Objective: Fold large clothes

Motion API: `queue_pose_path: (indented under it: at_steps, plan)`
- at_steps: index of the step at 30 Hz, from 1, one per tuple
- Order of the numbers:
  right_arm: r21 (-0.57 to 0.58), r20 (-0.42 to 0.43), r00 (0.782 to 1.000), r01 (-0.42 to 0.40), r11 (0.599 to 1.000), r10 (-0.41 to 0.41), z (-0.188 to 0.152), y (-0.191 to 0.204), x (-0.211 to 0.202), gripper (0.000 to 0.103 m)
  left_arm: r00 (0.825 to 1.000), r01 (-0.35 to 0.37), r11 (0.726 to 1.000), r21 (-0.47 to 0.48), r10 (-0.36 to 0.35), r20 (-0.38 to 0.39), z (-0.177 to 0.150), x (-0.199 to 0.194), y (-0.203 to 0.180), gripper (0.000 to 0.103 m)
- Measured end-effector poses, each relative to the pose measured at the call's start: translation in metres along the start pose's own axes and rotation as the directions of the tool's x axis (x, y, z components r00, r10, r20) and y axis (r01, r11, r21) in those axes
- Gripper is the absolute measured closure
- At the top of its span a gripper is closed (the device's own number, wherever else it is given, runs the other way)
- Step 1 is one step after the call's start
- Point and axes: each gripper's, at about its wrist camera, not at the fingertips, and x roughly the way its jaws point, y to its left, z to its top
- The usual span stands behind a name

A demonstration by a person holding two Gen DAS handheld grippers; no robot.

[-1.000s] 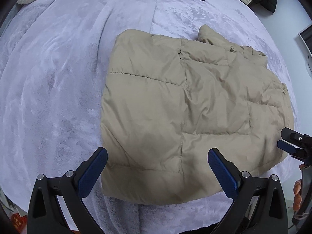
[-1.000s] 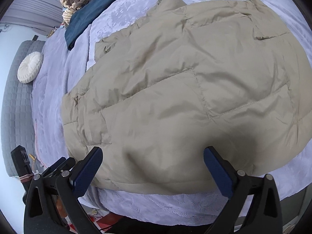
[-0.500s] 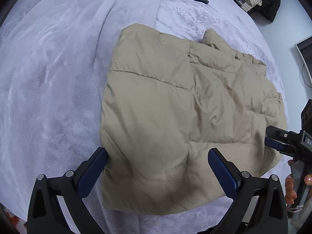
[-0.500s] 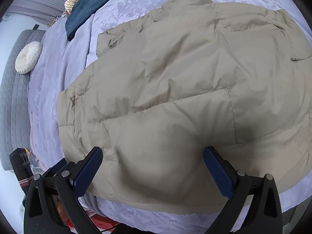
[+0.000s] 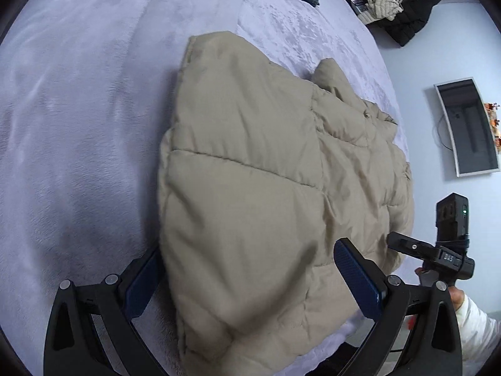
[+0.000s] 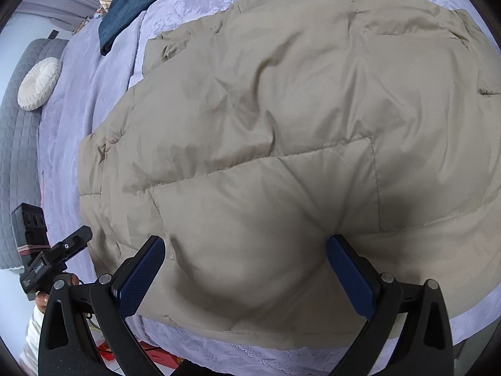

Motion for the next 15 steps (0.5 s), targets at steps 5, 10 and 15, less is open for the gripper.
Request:
queue_pose_path:
  at_steps: [5, 10, 15]
  plan:
    - [-0.007, -0.011, 1.0, 0.015, 1.0, -0.016, 0.002, -0.001, 0.008, 0.0, 0.997, 0.028, 0.999, 0.042, -0.025, -0.068, 0.02, 0.031, 0.001, 0.0]
    - [-0.018, -0.018, 0.999, 0.026, 0.999, -0.026, 0.004, -0.002, 0.011, 0.0, 0.991, 0.089, 0.995, 0.047, -0.084, -0.103, 0.028, 0.044, 0.005, 0.0]
    - [-0.026, -0.018, 0.999, 0.029, 0.999, -0.029, 0.005, -0.003, 0.014, 0.0, 0.982, 0.154, 0.985, 0.073, -0.144, -0.122, 0.025, 0.045, -0.013, 0.0]
